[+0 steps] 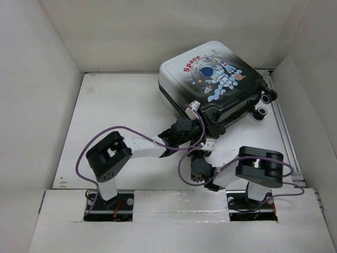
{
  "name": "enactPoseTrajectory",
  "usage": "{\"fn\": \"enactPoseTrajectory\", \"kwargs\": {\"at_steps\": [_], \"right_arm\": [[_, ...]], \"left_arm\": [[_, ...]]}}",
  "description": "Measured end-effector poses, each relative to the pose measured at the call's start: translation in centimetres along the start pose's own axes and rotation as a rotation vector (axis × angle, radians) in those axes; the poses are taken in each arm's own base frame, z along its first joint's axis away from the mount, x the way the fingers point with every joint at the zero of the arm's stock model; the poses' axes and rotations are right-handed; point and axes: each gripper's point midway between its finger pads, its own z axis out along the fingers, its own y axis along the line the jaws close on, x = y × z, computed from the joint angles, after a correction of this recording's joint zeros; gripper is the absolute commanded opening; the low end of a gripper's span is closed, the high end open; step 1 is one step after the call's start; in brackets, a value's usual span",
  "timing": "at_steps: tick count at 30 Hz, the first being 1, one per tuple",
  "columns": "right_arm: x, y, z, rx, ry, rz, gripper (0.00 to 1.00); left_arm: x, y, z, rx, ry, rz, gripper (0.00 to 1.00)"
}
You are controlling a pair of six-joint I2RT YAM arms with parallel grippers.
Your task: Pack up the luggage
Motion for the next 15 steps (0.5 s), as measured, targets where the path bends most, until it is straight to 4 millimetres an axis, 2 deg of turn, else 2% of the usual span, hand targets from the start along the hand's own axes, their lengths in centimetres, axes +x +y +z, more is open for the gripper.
{"fn": "enactPoseTrajectory", "kwargs": {"at_steps": [4,8,9,10,11,12,13,15], "right_arm": [[1.1,1.1,1.4,0.09,-0.033,-0.046,0.0],[1.1,1.4,1.7,0.102,-0.045,-0.032,0.02],[1.2,1.3,1.6,0.097,-0.043,-0.039,0.08],[1.3,1.2,1.5,0.083,-0.038,-0.052,0.21],[1.3,1.1,1.4,0.065,-0.034,-0.061,0.27],[1.4,1.6,1.2,0.023,-0.026,-0.054,0.35],[1.6,3.0,0.6,-0.07,-0.007,-0.04,0.53],[3.4,6.3,-2.3,-0.302,0.067,-0.059,0.64]], "left_arm": [[-0.6,-0.1,0.4,0.02,-0.031,-0.05,0.0],[-0.8,0.0,0.4,0.015,-0.04,-0.038,0.0],[-0.8,0.1,0.4,0.012,-0.04,-0.032,0.0],[-0.8,0.1,0.4,0.01,-0.042,-0.028,0.0],[-0.8,0.2,0.4,0.006,-0.043,-0.024,0.01],[-0.8,0.2,0.3,0.002,-0.042,-0.018,0.16],[-0.8,0.2,0.3,0.0,-0.04,-0.006,0.28],[-0.4,-0.4,0.1,0.006,-0.039,0.017,0.54]]}}
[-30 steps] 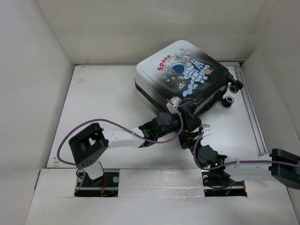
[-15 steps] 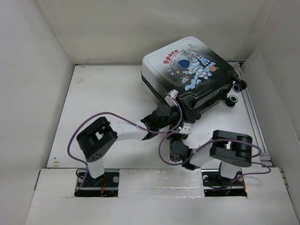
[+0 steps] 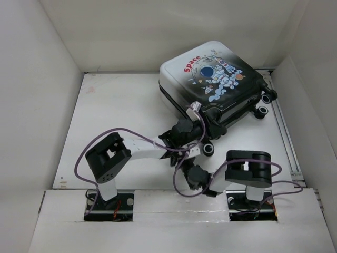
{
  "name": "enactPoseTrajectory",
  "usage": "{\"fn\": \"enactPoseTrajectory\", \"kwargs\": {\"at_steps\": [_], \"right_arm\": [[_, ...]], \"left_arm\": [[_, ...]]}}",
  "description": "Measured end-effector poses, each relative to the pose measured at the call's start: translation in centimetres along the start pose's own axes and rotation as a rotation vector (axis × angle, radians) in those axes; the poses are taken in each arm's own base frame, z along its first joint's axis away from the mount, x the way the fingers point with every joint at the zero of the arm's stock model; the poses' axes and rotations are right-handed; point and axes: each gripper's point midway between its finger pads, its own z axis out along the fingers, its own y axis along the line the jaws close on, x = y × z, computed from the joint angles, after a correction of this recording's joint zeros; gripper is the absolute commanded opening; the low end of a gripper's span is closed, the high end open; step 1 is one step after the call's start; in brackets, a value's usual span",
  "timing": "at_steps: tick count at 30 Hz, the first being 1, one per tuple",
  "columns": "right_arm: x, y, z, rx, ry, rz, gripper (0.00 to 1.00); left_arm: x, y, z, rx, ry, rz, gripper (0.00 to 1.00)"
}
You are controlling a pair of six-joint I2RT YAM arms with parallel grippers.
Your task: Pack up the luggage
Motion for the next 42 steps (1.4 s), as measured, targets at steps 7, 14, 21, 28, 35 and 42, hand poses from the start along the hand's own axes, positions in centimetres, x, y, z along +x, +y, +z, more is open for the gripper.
{"fn": "enactPoseTrajectory", "kwargs": {"at_steps": [7,14,21,28,35,42], "right_arm": [[1.5,3.3,-7.2,-0.293,0.123,-0.022,0.82],[-5.1,3.9,-8.1,-0.298,0.071,0.23,0.94],[-10.1,3.4,-8.9,-0.262,0.139,0.25,0.79],[-16.9,-1.9,-8.2,-0.139,0.138,0.233,0.57],[-21.0,-9.1,-7.3,0.049,0.136,0.16,0.86],[-18.3,-12.6,-6.4,0.109,0.262,0.022,0.96]], "left_arm": [[0.0,-4.6,-2.3,0.022,0.031,0.149,1.0],[-10.6,-18.0,-8.2,0.236,-0.271,0.371,1.0],[-18.4,-19.0,-21.3,0.155,-0.651,0.411,0.77],[-8.5,-2.9,-16.5,-0.165,-0.386,0.449,0.39],[3.3,8.9,-13.0,-0.387,0.017,0.56,0.48],[3.7,7.2,-8.2,-0.322,0.039,0.609,0.64]]}}
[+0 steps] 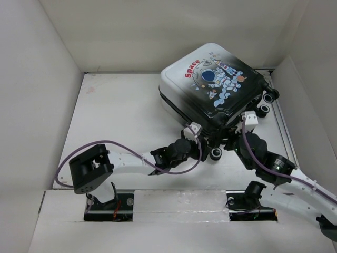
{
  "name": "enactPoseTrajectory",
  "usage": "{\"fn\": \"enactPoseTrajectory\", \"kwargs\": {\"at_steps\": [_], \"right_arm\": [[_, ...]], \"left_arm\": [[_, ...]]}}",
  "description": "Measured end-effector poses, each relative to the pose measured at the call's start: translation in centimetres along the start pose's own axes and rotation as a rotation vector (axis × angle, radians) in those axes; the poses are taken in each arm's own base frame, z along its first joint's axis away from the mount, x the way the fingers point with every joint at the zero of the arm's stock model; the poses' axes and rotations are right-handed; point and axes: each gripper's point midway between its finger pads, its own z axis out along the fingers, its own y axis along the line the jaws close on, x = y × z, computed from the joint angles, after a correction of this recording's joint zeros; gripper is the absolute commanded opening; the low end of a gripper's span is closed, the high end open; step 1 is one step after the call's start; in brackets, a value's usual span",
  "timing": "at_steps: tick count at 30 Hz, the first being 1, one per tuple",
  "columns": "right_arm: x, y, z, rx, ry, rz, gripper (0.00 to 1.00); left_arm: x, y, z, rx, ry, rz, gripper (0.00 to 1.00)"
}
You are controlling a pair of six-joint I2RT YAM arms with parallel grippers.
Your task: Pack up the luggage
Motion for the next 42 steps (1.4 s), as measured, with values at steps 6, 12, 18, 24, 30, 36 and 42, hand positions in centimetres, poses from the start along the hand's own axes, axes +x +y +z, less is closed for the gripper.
{"fn": "enactPoseTrajectory", "kwargs": {"at_steps": [6,12,18,24,30,36,42], "right_arm": [[0.5,-2.2,1.4,0.063,0.046,-0.047,0.99],[1.8,-3.3,4.2,0.052,0.146,-0.087,0.96],[2.9,-3.4,5.6,-0.036,0.211,-0.081,0.88],[2.4,-2.4,5.6,-0.134,0.204,-0.075,0.88],[1.9,-1.5,5.2,-0.189,0.181,-0.08,0.88],[1.8,-1.3,5.1,-0.201,0.171,-0.082,0.88],[1.8,-1.2,5.1,-0.209,0.173,-0.084,0.86]], "left_arm": [[-0.6,-1.7,2.3,0.042,-0.013,0.024,0.64],[0.7,-1.5,3.8,0.037,0.019,0.045,0.56],[0.3,-1.0,4.0,0.027,0.009,0.045,0.47],[0.2,0.0,4.1,-0.018,-0.001,0.048,0.5],[0.9,0.9,2.2,-0.017,0.001,0.059,0.58],[-0.3,-0.4,0.7,0.02,-0.044,0.064,0.61],[-0.2,0.2,2.3,-0.013,-0.041,0.102,0.59]]}}
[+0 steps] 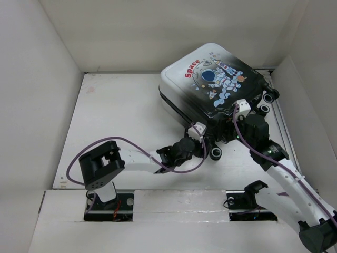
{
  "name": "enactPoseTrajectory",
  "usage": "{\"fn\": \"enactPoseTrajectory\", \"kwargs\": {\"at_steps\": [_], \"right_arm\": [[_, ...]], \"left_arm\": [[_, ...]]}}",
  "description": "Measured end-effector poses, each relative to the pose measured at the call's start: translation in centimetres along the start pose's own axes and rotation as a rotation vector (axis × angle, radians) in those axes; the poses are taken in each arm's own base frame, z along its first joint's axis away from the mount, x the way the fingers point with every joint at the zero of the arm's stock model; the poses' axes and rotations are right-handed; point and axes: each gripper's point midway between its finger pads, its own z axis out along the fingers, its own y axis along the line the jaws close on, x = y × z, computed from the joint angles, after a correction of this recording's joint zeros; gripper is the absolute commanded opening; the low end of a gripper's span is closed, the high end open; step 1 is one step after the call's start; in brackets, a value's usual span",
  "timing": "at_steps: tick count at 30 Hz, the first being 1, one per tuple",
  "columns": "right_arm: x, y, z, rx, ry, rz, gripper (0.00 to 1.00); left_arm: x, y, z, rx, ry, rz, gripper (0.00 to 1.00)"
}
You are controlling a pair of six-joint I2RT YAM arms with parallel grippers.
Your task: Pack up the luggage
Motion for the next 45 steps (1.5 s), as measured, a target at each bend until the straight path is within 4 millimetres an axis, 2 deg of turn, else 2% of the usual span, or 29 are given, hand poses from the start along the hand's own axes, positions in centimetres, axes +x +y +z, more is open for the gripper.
{"fn": "enactPoseTrajectory", "kwargs": {"at_steps": [7,12,13,17,20,25,26,28,29,30,32,33,35,36,41,45], "right_arm": [[0.1,0.0,0.1,-0.005,0.004,-0.001,0.85],[0.1,-0.2,0.1,-0.001,0.002,-0.01,0.77],[0.1,-0.3,0.2,0.001,0.001,-0.011,0.77],[0.4,-0.5,0.5,0.003,0.001,-0.018,0.77],[0.7,-0.6,0.8,0.004,0.008,-0.02,0.8],[1.6,-0.5,1.3,-0.005,0.04,-0.014,0.82],[1.7,-0.5,1.3,-0.006,0.04,-0.013,0.72],[1.9,-0.7,1.4,-0.001,0.04,-0.013,0.61],[1.8,-0.7,1.5,0.0,0.037,-0.008,0.53],[1.8,-0.7,1.5,-0.001,0.036,-0.009,0.35],[1.8,-0.7,1.6,-0.001,0.039,-0.008,0.26],[1.8,-0.7,1.6,-0.001,0.038,-0.008,0.14],[1.8,-0.7,1.6,-0.002,0.036,-0.005,0.07],[1.8,-0.7,1.7,-0.003,0.033,-0.005,0.0],[1.8,-0.8,1.3,-0.005,-0.002,0.018,0.0],[2.0,-0.8,1.0,-0.008,-0.024,0.034,0.0]], "left_arm": [[-0.9,1.9,2.3,-0.063,-0.006,-0.001,0.58],[-1.1,2.2,3.2,-0.101,-0.008,0.028,0.53],[-1.1,2.3,3.2,-0.104,-0.006,0.032,0.49],[-1.0,2.2,3.5,-0.102,-0.002,0.034,0.42],[-0.9,2.3,3.7,-0.103,-0.002,0.034,0.3],[-0.6,2.2,3.9,-0.094,0.003,0.039,0.18],[-0.5,2.2,3.9,-0.093,0.004,0.04,0.13],[-0.3,2.3,4.0,-0.09,0.009,0.04,0.02],[-0.2,2.3,4.1,-0.086,0.013,0.041,0.0],[0.0,2.3,4.1,-0.082,0.018,0.042,0.0],[0.6,2.3,4.3,-0.074,0.034,0.045,0.0],[0.9,2.4,4.4,-0.072,0.043,0.046,0.0],[1.2,2.4,4.5,-0.064,0.047,0.047,0.0],[1.2,2.4,4.5,-0.064,0.046,0.049,0.0],[0.8,3.0,4.1,-0.069,0.027,0.06,0.0],[0.5,5.6,3.4,-0.126,0.016,0.053,0.0]]}}
